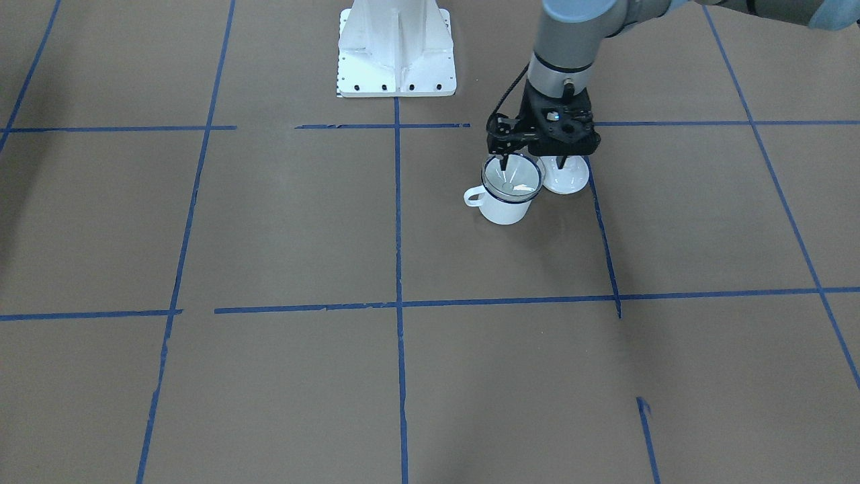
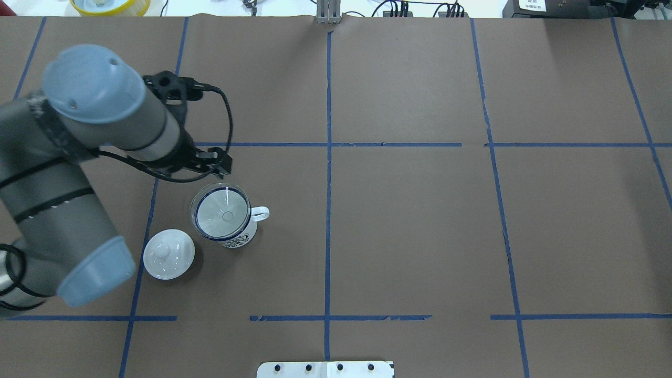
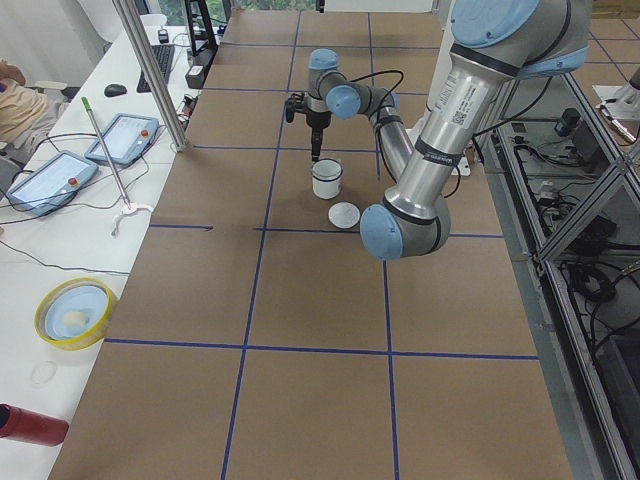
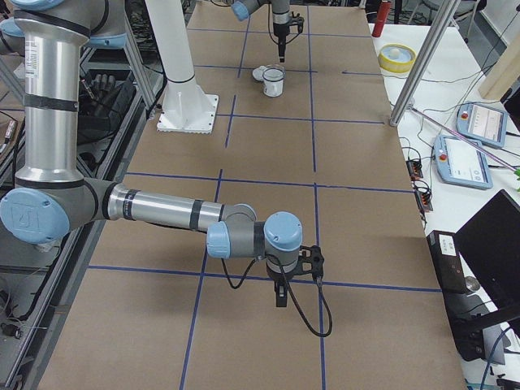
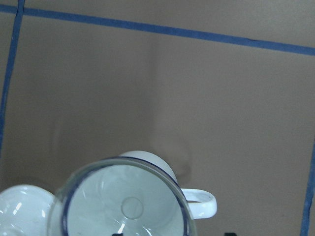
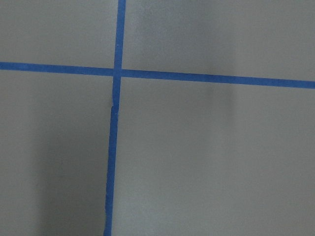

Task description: Place funnel on cup

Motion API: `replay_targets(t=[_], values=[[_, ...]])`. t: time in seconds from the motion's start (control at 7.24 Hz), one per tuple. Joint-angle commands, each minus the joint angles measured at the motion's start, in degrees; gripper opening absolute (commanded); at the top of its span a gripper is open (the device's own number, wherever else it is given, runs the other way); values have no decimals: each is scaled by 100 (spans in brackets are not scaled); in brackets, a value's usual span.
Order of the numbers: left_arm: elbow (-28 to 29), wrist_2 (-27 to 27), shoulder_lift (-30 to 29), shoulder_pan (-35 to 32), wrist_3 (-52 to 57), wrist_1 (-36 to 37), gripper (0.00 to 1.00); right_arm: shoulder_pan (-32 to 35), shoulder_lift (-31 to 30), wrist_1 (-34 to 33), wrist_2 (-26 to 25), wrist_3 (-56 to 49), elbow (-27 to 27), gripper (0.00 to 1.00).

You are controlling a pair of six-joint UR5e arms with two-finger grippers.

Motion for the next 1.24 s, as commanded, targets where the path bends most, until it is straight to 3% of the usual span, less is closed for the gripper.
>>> replay_targets(t=[0.0,0.28,0.55,0.69,0.97,1.11], values=[[-133,-945,1140,-1208,1953,-826,100,0,0,0,0,0,0,100],[-28,-1098,2125,-2489,4059,-865,100,0,0,0,0,0,0,100],[802,-1868,2777,-4203,6268,-865,100,0,0,0,0,0,0,100],[1251,-1951,2815,-4872,6399,-856,100,0,0,0,0,0,0,100],[1658,-1952,3017,-4984,6443,-820,100,0,0,0,0,0,0,100],[1538,-1934,3226,-4993,6426,-777,100,0,0,0,0,0,0,100]])
